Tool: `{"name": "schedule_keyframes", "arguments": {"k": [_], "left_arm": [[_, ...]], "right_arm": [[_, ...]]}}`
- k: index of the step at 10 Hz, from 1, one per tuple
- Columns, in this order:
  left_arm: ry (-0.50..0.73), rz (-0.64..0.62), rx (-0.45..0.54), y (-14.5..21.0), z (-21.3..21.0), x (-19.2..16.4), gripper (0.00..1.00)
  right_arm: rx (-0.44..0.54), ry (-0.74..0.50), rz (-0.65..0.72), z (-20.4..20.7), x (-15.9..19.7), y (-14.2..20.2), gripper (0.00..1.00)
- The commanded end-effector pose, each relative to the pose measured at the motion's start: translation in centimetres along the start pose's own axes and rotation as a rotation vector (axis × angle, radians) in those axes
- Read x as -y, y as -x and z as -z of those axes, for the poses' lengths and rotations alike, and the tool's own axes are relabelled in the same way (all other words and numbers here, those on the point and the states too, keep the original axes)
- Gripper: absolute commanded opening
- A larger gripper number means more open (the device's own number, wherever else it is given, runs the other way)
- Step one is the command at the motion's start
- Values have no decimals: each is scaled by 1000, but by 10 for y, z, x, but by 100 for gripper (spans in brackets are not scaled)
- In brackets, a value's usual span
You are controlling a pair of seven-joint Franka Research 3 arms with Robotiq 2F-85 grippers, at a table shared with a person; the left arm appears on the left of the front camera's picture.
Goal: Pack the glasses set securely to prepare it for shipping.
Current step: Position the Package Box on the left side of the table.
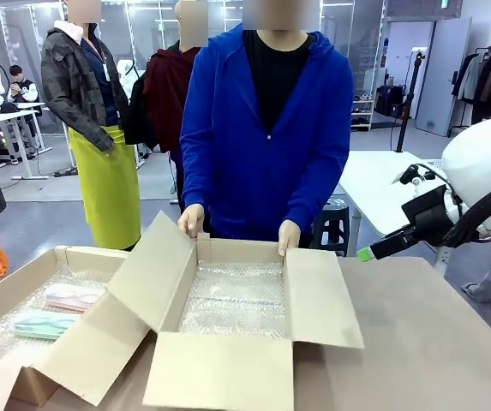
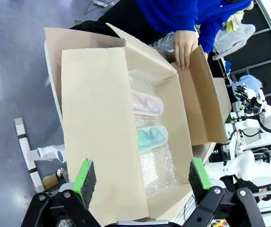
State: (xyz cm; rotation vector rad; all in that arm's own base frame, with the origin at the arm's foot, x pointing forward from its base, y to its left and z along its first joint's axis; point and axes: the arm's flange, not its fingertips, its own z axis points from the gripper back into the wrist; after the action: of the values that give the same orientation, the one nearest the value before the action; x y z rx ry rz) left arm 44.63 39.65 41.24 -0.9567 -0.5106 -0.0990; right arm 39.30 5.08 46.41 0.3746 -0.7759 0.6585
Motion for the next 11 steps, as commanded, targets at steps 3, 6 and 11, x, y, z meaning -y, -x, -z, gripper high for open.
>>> {"name": "schedule_keyframes", "arguments": {"k": [3,6,11], "left_arm": [[-8,129,-44,-23,-1,24,100],[-58,296,-114,-50,-1,73,100],[169,963,-431,-59,100,312,100]], "right_arm": [[-10,1,-1,-3,-2,-4,100],[-10,1,-1,-3,-2,-4,100],[-10,1,-1,-3,-2,-4,100]]}}
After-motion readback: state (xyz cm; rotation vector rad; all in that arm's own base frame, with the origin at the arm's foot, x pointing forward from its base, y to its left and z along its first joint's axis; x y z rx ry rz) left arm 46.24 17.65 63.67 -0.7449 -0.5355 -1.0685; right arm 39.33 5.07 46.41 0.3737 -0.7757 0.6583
